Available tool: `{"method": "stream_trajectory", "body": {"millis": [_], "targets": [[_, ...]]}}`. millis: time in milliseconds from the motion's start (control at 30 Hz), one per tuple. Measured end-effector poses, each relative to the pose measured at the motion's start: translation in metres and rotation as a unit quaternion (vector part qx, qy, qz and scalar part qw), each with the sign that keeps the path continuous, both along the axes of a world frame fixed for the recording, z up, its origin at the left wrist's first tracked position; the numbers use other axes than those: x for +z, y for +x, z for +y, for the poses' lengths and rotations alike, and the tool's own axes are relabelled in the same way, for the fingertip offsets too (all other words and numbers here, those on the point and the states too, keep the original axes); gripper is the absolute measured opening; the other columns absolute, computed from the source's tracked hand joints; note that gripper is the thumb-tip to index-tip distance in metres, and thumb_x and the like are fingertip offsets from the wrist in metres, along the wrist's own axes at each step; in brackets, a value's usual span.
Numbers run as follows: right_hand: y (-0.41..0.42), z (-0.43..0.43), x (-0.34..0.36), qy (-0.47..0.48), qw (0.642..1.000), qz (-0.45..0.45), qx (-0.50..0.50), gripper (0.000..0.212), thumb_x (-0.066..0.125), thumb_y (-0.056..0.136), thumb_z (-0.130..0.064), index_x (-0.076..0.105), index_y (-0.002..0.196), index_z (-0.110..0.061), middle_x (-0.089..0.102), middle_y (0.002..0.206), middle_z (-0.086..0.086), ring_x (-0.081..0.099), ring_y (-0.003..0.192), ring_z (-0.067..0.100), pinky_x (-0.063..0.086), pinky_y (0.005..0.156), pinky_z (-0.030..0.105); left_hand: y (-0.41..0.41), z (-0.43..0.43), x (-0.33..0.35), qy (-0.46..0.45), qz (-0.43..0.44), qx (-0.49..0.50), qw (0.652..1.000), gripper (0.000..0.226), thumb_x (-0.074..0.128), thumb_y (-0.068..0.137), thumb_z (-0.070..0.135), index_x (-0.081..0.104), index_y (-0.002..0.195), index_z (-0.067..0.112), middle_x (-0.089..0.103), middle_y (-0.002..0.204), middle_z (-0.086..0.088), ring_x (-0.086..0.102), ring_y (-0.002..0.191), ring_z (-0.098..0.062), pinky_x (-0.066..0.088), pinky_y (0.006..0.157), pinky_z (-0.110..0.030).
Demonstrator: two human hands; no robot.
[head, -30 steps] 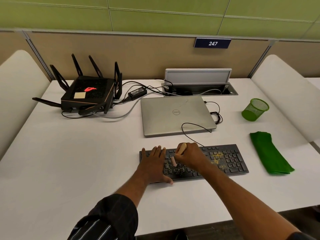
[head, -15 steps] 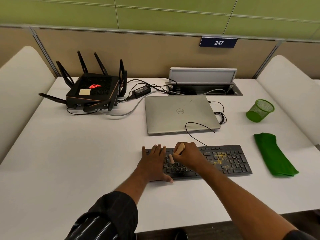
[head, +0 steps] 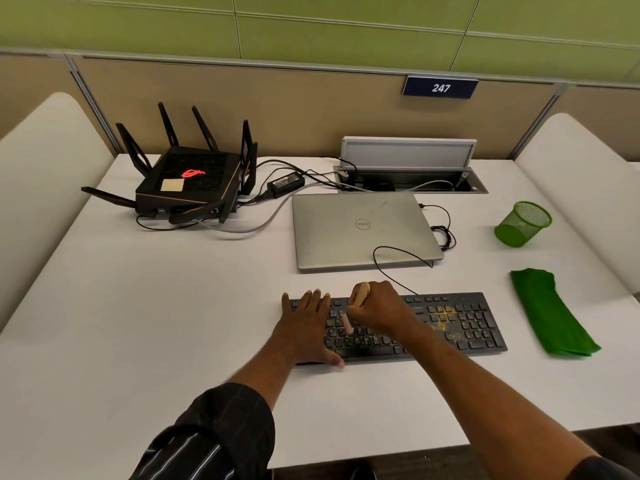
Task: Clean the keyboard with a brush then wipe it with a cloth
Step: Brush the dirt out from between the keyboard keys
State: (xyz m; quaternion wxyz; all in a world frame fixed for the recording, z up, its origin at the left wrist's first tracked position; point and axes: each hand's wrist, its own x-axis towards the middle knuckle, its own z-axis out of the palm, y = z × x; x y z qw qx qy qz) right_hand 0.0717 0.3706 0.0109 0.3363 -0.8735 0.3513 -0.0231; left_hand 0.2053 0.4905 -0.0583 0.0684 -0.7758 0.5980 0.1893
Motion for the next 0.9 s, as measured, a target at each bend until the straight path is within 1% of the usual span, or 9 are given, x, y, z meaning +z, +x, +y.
{"method": "stream_trajectory", "body": {"millis": [100,233,333,433,500,567,700,833,900], "targets": [[0.000,-0.001,-0.001,-0.006,1.000,-0.018,-0.015,0.002,0.069,0.082,-0.015,0.070,0.080,-0.016,0.069,0.073,-0.003,0.064,0.064,0.008,0.052,0.060,0.021,0.000,0.000,-0.001,-0.002,0.001,0.002,1.000,0.137,0.057,0.068,0.092,-0.007,0.161,0.015,-0.004,0.170,-0.010,-0.003,0.157,-0.030,-0.001,0.120,-0.067],[0.001,0.001,-0.003,0.017,0.999,0.032,0.020,0.002,0.071,0.081,-0.014,0.070,0.079,-0.015,0.069,0.073,0.002,0.065,0.064,0.010,0.054,0.060,0.022,0.000,0.001,-0.001,0.000,0.001,0.001,1.000,0.137,0.057,0.068,0.092,-0.008,0.161,0.014,-0.005,0.170,-0.011,-0.004,0.157,-0.030,-0.002,0.120,-0.067],[0.002,-0.001,0.001,0.000,1.000,0.012,0.009,0.003,0.069,0.080,-0.015,0.071,0.078,-0.015,0.069,0.070,-0.001,0.067,0.063,0.011,0.054,0.059,0.023,0.000,0.002,0.001,-0.006,0.003,0.001,1.000,0.138,0.059,0.067,0.091,-0.007,0.161,0.015,-0.004,0.170,-0.011,-0.003,0.157,-0.030,-0.002,0.120,-0.067],[0.002,0.000,0.003,-0.002,0.999,-0.035,-0.022,0.003,0.070,0.082,-0.015,0.072,0.080,-0.014,0.068,0.068,-0.007,0.065,0.060,0.006,0.053,0.056,0.018,0.001,0.004,0.002,-0.005,0.003,0.006,1.000,0.139,0.061,0.066,0.091,-0.007,0.161,0.015,-0.003,0.170,-0.010,-0.002,0.157,-0.030,-0.003,0.120,-0.066],[0.004,0.001,0.003,-0.002,0.999,-0.046,-0.025,0.002,0.071,0.082,-0.016,0.072,0.082,-0.015,0.066,0.067,-0.010,0.062,0.057,0.001,0.048,0.053,0.011,0.002,0.006,0.003,-0.004,0.001,0.008,1.000,0.140,0.061,0.065,0.091,-0.007,0.161,0.015,-0.004,0.170,-0.011,-0.002,0.157,-0.030,-0.003,0.120,-0.066],[0.006,0.003,0.001,0.006,0.999,-0.044,-0.026,0.003,0.071,0.083,-0.017,0.072,0.083,-0.014,0.067,0.069,-0.009,0.060,0.056,0.001,0.046,0.052,0.009,0.003,0.007,0.003,-0.002,-0.003,0.007,1.000,0.140,0.060,0.065,0.091,-0.007,0.161,0.015,-0.004,0.170,-0.011,-0.002,0.157,-0.030,-0.002,0.120,-0.066],[0.011,0.013,-0.005,0.005,1.000,-0.021,-0.012,0.005,0.069,0.084,-0.016,0.072,0.086,-0.012,0.069,0.077,-0.001,0.063,0.066,0.007,0.049,0.057,0.015,0.003,0.009,0.002,0.002,-0.005,0.009,1.000,0.141,0.060,0.065,0.091,-0.008,0.161,0.013,-0.005,0.170,-0.011,-0.003,0.157,-0.030,-0.002,0.120,-0.067],[0.017,0.015,-0.004,0.011,0.999,0.032,0.021,0.002,0.069,0.081,-0.014,0.069,0.080,-0.012,0.068,0.073,0.004,0.063,0.063,0.012,0.048,0.055,0.019,0.004,0.011,0.002,0.001,-0.001,0.012,1.000,0.141,0.061,0.065,0.091,-0.008,0.161,0.013,-0.005,0.170,-0.011,-0.005,0.157,-0.030,-0.002,0.120,-0.067],[0.019,0.013,-0.001,0.000,0.999,0.030,0.018,0.004,0.067,0.081,-0.014,0.069,0.078,-0.013,0.068,0.072,0.003,0.064,0.062,0.013,0.048,0.054,0.020,0.005,0.013,0.002,-0.002,-0.002,0.014,1.000,0.141,0.061,0.065,0.090,-0.007,0.161,0.013,-0.005,0.170,-0.011,-0.004,0.157,-0.029,-0.002,0.120,-0.067]]}}
